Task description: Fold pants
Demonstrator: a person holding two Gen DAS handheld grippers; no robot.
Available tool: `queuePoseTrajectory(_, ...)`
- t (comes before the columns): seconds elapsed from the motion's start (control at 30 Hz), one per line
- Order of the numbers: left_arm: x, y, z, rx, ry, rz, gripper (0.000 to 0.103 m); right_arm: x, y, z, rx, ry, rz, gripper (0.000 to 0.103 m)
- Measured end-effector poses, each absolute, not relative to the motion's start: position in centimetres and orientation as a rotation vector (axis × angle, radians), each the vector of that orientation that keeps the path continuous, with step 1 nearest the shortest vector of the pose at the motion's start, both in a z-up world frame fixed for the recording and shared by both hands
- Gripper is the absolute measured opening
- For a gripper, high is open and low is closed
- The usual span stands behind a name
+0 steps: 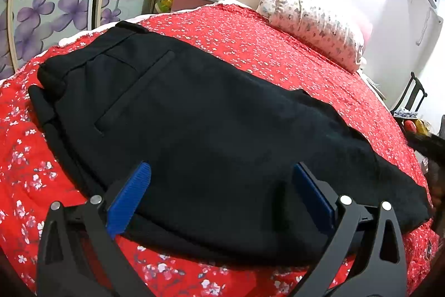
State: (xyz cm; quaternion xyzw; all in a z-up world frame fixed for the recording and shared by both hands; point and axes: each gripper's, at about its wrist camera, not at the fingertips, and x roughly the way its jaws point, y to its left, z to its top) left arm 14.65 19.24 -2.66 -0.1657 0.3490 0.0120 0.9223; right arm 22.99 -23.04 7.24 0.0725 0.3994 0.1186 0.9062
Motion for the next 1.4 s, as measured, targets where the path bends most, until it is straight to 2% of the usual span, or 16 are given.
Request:
queuePoseTrajectory(0.13,14.7,19.2,-2.7,-0.341,0.716,0.024,0.101,18.0,-38.0,7.9,0.428,0.813,0.001,0.06)
queuePoseTrajectory(0.27,14.6,19.2,-2.7,-0.341,0.716,0.024,0.101,10.7,-52.7,5.7,0.757,0.781,-0.287,0.058)
queuePoseTrajectory(0.37,14.6,19.2,-2.7,-0.339,0.717,0.025,0.101,6.8,-58.0,3.3,0.935,0.749,-0.366,0.055)
queuePoseTrajectory(0.8,14.5,19.1,-2.7,-0.338,0.717,0.027,0.101,6.7,-61.1,-1.8,1.047,0.726,-0.397,0.053)
queuePoseTrajectory(0.87,14.5,19.1,-2.7,-0.337,0.718,0.027,0.101,7.1,-60.9,-1.7,1.021,0.726,-0.402,0.047)
queuePoseTrajectory(0.93,14.5,19.1,-2.7,-0.337,0.718,0.027,0.101,7.3,-60.8,-1.4,0.984,0.736,-0.415,0.033)
queuePoseTrajectory(1.03,14.5,19.1,-2.7,-0.338,0.717,0.026,0.101,7.0,-60.8,-1.5,0.96,0.723,-0.424,0.024)
queuePoseTrajectory(1.23,14.5,19.1,-2.7,-0.338,0.717,0.027,0.101,7.2,-59.4,0.2,0.821,0.687,-0.423,0.023)
queuePoseTrajectory(1.4,14.5,19.0,-2.7,-0.338,0.717,0.027,0.101,7.0,-60.9,-1.6,0.978,0.719,-0.439,0.025)
